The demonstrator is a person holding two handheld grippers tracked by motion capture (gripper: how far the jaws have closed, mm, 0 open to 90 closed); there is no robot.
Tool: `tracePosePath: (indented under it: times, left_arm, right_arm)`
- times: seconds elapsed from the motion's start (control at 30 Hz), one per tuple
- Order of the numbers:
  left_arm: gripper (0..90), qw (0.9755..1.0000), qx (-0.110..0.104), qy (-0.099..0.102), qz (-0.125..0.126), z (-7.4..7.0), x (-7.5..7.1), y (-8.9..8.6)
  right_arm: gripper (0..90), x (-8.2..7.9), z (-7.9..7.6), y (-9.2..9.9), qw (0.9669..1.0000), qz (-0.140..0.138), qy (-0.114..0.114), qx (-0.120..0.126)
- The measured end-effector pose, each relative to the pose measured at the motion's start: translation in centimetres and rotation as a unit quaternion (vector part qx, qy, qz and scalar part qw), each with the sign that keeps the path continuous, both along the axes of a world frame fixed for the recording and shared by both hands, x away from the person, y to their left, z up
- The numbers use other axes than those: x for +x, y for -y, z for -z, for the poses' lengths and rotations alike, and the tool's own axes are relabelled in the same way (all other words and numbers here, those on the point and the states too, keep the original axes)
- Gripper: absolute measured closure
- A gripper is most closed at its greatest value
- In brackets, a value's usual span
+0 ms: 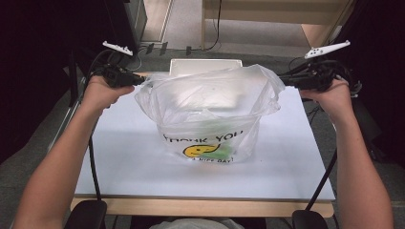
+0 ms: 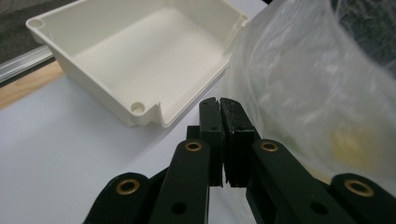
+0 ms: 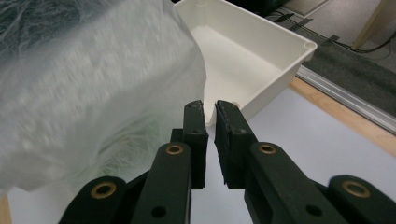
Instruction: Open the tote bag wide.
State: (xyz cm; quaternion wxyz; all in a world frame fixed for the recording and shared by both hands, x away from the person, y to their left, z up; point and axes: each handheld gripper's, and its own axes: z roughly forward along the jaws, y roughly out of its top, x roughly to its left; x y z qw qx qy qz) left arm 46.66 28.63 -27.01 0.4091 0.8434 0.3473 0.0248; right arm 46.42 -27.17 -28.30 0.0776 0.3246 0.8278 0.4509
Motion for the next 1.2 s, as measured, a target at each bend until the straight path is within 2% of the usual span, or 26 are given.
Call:
tracePosePath:
  times: [0.13,0.37,0.43,0.5,0.57,0.67,0.73,0.8,0.9,1.07,1.2]
  left_arm:
    - [89.1,0.9999,-0.014,-0.001,0.006,-1.3,0.4,0.2]
    - [89.3,0.9998,-0.001,0.016,0.007,-4.2,0.6,0.6]
    - [89.4,0.9998,-0.008,0.02,0.006,-4.8,0.6,0.7]
    - [89.6,0.9995,-0.004,0.027,0.014,-5.6,0.4,1.2]
    - [89.7,0.9992,-0.017,0.03,0.022,-6.4,0.2,1.7]
    - [90.0,0.9986,-0.009,0.038,0.035,-7.3,0.0,3.2]
    - [90.0,0.9985,-0.009,0.036,0.041,-7.5,-0.1,4.0]
    - [90.0,0.9981,-0.012,0.033,0.05,-7.5,-0.3,4.7]
    - [90.0,0.998,0.003,0.031,0.054,-7.3,-0.3,5.7]
    - [90.0,0.9983,-0.002,0.02,0.055,-7.1,-0.2,7.0]
    - [89.9,0.9973,0.009,0.023,0.068,-6.8,-0.3,8.3]
  right_arm:
    - [89.7,0.6,-2.5,-0.7,0.9999,0.001,0.016,0.004]
    - [90.0,1.2,-6.3,-2.5,0.9997,-0.006,0.018,0.014]
    - [90.0,1.1,-7.0,-3.1,0.9995,-0.015,0.021,0.017]
    - [90.0,1.0,-7.5,-3.8,0.9992,-0.027,0.021,0.021]
    - [90.0,1.0,-7.8,-4.8,0.9992,-0.034,0.018,0.014]
    - [90.0,0.8,-8.0,-6.5,0.9987,-0.048,0.013,0.009]
    - [90.0,0.6,-8.0,-7.7,0.9985,-0.053,0.014,0.002]
    - [90.0,0.6,-8.0,-8.8,0.999,-0.043,0.009,-0.012]
    - [90.0,0.7,-7.7,-10.4,0.9984,-0.054,0.003,-0.017]
    - [90.0,0.8,-7.7,-12.3,0.9973,-0.072,0.005,-0.017]
    - [90.0,0.9,-7.4,-14.1,0.9954,-0.092,0.011,-0.022]
